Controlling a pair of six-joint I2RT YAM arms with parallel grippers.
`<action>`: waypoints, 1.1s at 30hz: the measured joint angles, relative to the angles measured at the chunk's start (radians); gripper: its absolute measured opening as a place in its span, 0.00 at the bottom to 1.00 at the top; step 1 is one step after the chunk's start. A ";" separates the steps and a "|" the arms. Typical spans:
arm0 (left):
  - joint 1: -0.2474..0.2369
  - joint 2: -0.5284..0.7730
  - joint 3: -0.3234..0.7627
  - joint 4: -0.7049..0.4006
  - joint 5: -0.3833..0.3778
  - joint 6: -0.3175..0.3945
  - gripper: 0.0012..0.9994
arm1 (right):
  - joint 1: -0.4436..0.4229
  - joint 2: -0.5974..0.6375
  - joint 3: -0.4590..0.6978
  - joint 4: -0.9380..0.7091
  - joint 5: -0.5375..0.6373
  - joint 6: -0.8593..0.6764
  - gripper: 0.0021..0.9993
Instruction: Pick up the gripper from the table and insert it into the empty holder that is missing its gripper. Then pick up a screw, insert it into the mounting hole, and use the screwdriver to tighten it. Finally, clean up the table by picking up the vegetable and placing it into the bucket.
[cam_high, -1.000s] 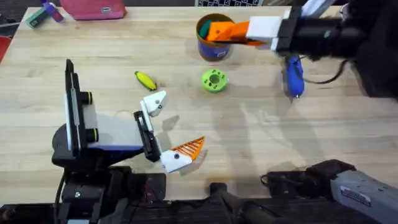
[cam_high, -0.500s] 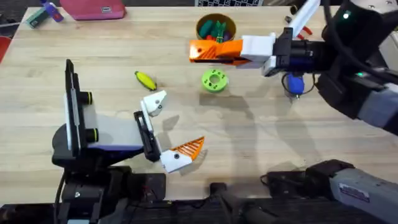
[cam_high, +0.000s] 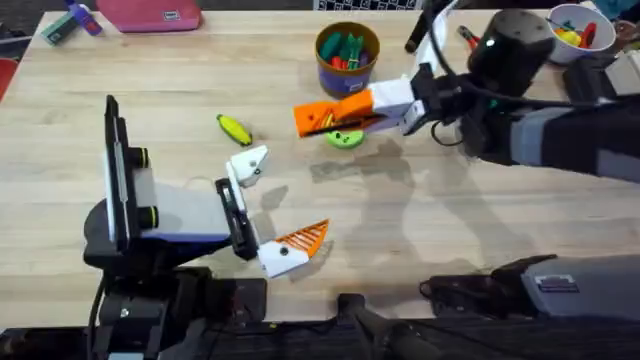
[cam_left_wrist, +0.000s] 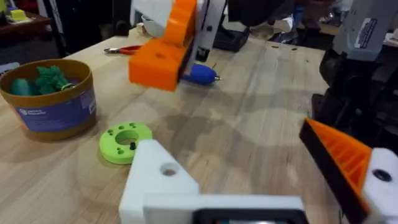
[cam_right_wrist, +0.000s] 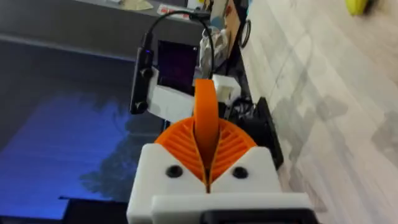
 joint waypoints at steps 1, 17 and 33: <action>0.000 0.000 0.000 0.000 0.000 0.000 0.99 | 0.000 0.016 -0.001 0.001 -0.014 0.005 0.01; 0.000 0.000 0.000 0.000 0.000 0.000 0.99 | 0.088 0.166 -0.002 0.004 -0.097 -0.093 0.01; 0.000 0.000 0.000 0.000 0.000 0.000 0.99 | 0.186 0.188 0.022 0.003 -0.059 -0.136 0.01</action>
